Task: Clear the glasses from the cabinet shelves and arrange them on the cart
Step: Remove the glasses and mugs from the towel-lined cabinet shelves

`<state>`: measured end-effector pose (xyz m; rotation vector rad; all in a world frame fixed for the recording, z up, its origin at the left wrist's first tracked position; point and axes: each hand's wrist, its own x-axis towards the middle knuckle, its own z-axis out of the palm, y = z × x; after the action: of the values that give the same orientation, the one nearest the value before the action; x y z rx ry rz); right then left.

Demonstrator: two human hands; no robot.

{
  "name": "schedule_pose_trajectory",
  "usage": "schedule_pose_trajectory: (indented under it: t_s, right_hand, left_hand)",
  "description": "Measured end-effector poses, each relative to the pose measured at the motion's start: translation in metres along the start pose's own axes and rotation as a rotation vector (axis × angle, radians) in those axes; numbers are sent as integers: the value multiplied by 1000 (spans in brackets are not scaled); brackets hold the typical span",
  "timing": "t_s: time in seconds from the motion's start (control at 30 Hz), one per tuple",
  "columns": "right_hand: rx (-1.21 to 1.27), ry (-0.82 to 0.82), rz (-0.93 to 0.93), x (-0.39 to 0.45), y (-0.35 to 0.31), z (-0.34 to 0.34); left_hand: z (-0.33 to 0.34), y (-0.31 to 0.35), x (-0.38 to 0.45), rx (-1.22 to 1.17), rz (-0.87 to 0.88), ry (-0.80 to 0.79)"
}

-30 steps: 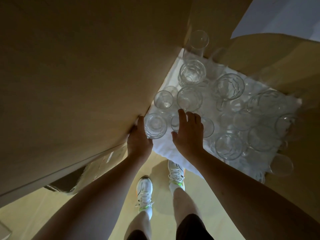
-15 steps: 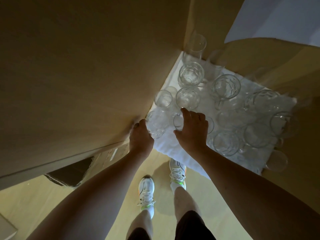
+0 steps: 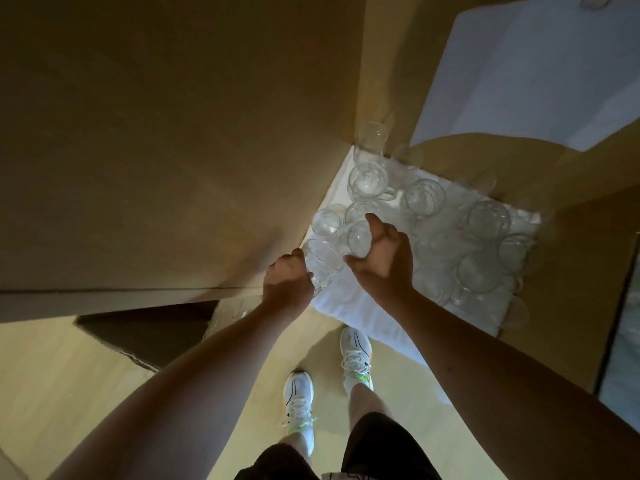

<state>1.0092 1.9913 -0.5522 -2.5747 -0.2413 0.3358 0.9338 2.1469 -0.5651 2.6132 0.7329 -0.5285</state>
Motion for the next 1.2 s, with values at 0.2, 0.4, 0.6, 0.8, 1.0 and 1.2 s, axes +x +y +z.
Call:
schedule_pose_trajectory:
  t_s: [0.2,0.4,0.6,0.8,1.0,1.2]
  right_hand:
    - [54,62,62,-10,-17,-48]
    - [134,230,148,-41,-36,-94]
    - [232,421,214,-96,-61,-141]
    - [525,626,354,-165,-88,-184]
    - [822,707,369,-217,-100,-209]
    - [1079,603,301,-264,-96,-226]
  left_hand:
    - [-41,21,-12,-72,129,26]
    - [-88,33,-35,-83,281,104]
    - [-133,41,-72,-207,391,188]
    - [-169,53,-112,-354,406,220]
    - [-188,65,-151,-444,443,221]
    - [-200,69,-201,-500,500,249]
